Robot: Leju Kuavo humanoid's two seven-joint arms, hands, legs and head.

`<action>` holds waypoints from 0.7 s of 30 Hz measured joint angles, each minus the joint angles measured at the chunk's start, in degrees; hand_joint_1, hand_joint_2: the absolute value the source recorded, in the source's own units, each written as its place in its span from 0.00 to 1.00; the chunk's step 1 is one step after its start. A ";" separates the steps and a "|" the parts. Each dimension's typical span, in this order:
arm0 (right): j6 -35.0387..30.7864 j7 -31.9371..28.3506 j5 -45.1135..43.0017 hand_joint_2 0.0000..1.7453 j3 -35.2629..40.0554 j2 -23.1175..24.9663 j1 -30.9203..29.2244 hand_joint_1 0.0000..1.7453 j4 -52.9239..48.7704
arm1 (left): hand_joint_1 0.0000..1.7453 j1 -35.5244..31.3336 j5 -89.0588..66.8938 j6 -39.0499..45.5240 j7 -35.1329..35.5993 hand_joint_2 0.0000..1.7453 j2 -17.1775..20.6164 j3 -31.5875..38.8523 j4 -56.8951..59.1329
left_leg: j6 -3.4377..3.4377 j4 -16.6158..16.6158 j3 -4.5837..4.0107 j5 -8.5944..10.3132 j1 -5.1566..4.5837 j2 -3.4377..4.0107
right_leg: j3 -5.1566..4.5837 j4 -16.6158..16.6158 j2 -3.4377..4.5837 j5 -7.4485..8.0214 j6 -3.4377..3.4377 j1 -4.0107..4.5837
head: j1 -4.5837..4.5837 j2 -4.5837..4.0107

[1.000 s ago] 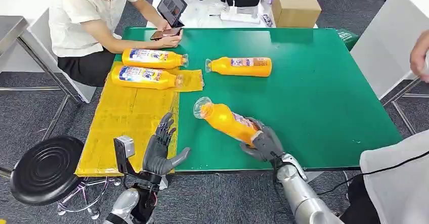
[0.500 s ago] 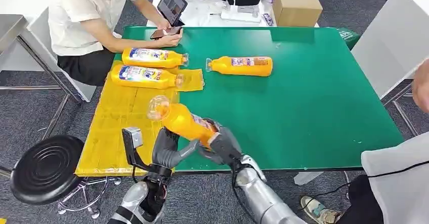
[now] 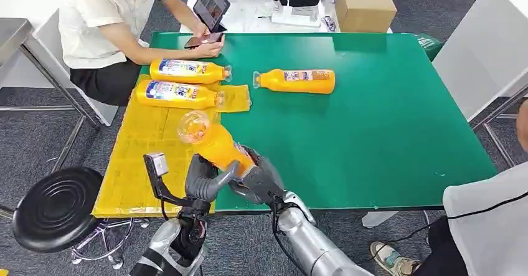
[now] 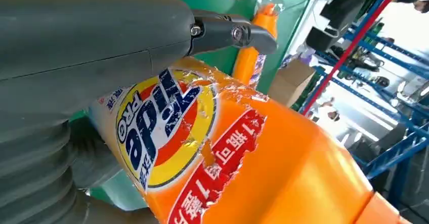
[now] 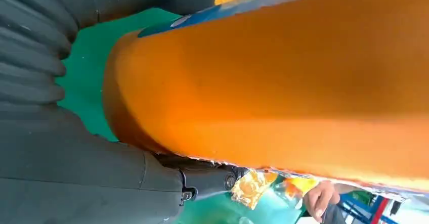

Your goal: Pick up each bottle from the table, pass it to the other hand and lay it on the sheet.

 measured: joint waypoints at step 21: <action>-1.80 -1.15 0.58 1.00 4.72 -0.02 -0.05 0.00 1.66 | 1.00 -0.11 -2.22 2.83 -2.27 1.00 0.15 1.44 -0.02 | 0.00 0.00 -0.03 0.00 -0.01 0.00 | -0.04 0.00 0.00 0.00 0.00 -0.01 | -0.02 0.00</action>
